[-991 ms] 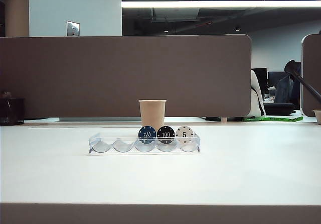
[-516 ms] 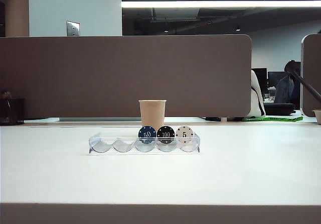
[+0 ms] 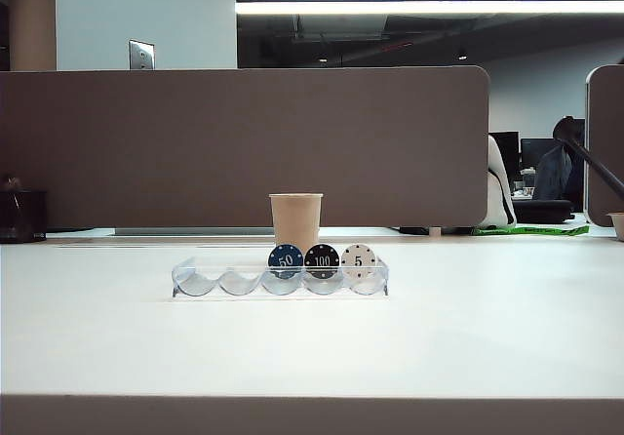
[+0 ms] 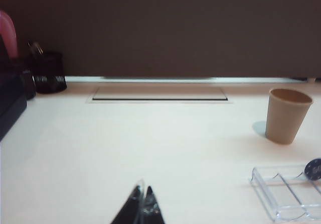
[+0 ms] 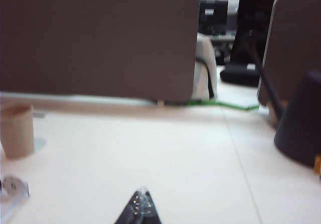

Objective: Pick up the chip with the greater value and put it into the paper cup.

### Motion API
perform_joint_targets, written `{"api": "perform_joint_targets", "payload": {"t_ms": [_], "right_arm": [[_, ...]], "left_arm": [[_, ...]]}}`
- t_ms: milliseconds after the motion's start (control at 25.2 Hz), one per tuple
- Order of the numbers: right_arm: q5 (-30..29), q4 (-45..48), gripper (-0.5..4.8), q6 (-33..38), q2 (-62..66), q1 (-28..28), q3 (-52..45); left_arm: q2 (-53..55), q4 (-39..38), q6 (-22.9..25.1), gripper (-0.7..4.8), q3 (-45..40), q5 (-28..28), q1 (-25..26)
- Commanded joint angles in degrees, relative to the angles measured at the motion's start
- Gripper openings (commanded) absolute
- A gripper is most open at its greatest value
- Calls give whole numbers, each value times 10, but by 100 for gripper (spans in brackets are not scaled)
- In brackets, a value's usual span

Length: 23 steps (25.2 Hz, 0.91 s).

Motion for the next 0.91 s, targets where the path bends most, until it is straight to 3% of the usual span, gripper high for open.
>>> {"api": "perform_joint_targets", "payload": {"t_ms": [40,516,595,754,912], "right_arm": [[-1,-32,-6,-1,9,1,37],[-86,-99,-6,-57,216,2,226],[-114,-123,-6,-80,283,3,283],[-149,-143,-6,-92,384,4,362],[-153,-145,-6,-93,522,45,455]], "left_arm": [[2,-31,14,-5,29,16,1],[150,-46,22,-5,125,123,1],[206,-43,51,-5,153,142,0],[276,-3,60,-5,181,157,-1],[358,45,61,-5,212,154,-42]]}}
